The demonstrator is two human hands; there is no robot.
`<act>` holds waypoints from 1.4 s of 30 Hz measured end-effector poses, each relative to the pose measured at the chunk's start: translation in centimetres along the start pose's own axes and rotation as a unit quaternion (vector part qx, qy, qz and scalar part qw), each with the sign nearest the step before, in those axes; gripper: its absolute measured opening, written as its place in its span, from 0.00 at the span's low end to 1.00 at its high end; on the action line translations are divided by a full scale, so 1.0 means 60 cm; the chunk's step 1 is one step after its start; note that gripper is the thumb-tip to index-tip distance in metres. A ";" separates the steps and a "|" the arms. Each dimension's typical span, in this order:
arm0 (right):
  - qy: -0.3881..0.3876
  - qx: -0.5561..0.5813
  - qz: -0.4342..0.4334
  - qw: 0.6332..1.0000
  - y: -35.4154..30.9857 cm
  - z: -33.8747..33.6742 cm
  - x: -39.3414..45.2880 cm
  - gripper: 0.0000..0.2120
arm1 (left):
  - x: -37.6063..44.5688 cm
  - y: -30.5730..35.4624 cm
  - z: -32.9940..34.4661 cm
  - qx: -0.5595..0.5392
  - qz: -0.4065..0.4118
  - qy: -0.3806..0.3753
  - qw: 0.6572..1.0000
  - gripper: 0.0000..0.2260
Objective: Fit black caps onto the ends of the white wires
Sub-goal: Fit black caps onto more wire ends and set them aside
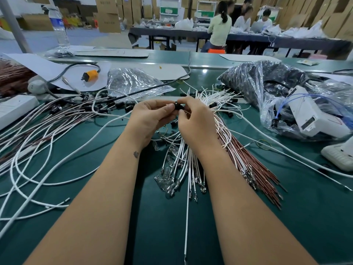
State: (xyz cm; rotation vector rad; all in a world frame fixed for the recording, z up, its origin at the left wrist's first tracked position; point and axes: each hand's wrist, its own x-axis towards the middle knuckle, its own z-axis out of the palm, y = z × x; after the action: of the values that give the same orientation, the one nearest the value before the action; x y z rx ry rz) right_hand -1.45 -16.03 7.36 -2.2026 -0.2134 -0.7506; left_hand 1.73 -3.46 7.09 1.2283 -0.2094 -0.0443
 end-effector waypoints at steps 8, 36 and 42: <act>0.007 -0.017 -0.009 1.000 -0.002 -0.002 0.000 0.09 | 0.000 0.000 0.001 0.050 0.012 0.013 0.999 0.03; 0.043 -0.198 -0.031 0.979 0.007 0.005 0.004 0.08 | -0.006 -0.005 0.012 0.523 0.309 0.108 0.787 0.10; 0.087 -0.249 0.055 0.963 0.021 -0.001 0.007 0.06 | -0.005 -0.001 -0.037 0.653 0.125 0.280 0.693 0.11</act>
State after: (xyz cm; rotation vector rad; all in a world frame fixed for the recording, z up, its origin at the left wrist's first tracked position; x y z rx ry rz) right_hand -0.65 -16.96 6.81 -2.5701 0.2097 -1.0132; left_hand 1.84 -1.40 6.28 2.5537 0.2048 0.8657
